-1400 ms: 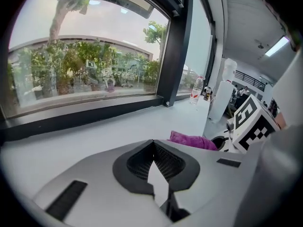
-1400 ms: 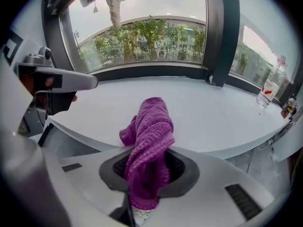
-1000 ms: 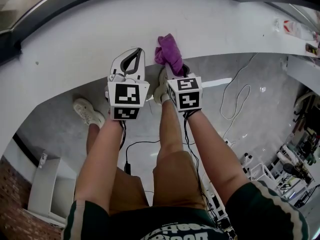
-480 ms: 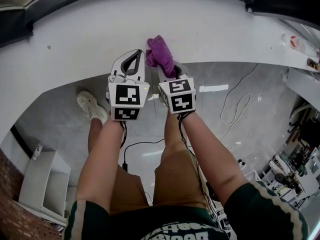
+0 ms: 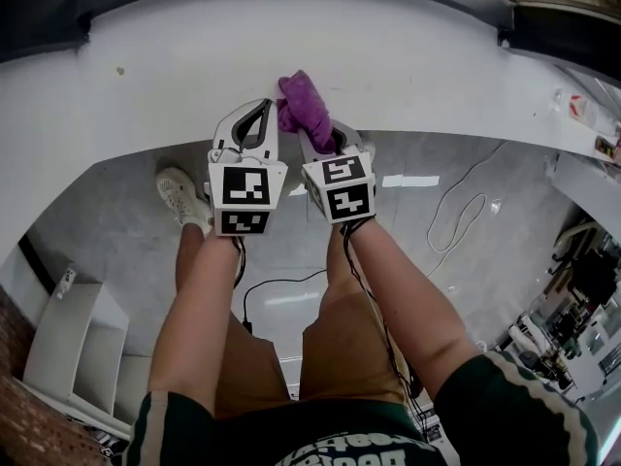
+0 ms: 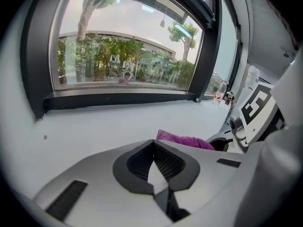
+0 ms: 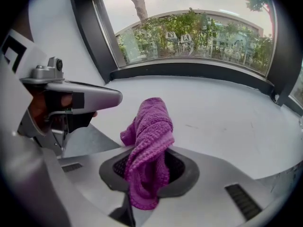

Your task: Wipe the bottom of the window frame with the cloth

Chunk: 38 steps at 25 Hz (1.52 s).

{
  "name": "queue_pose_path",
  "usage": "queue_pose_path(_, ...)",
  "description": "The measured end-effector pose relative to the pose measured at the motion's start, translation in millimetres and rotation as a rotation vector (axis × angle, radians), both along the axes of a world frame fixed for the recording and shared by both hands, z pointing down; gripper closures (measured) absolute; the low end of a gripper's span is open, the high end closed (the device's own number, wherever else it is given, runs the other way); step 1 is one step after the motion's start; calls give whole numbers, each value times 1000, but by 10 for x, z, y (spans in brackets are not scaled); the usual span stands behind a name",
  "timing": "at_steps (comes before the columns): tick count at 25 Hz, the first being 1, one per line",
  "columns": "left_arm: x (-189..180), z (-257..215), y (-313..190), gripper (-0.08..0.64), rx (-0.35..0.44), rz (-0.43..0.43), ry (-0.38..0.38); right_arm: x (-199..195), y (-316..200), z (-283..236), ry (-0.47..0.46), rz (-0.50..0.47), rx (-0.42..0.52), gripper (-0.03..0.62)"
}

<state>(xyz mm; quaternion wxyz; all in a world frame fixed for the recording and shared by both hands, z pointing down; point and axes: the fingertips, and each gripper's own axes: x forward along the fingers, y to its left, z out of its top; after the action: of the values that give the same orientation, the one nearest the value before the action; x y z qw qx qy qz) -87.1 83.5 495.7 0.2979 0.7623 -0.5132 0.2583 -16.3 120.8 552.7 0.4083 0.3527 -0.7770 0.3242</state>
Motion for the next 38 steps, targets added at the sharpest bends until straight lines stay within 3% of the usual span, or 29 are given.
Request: queue_pose_path(38, -2090, 18, 497, 551, -25, -292, -50, -2006, 285, -7, -37, -276, -30, 489)
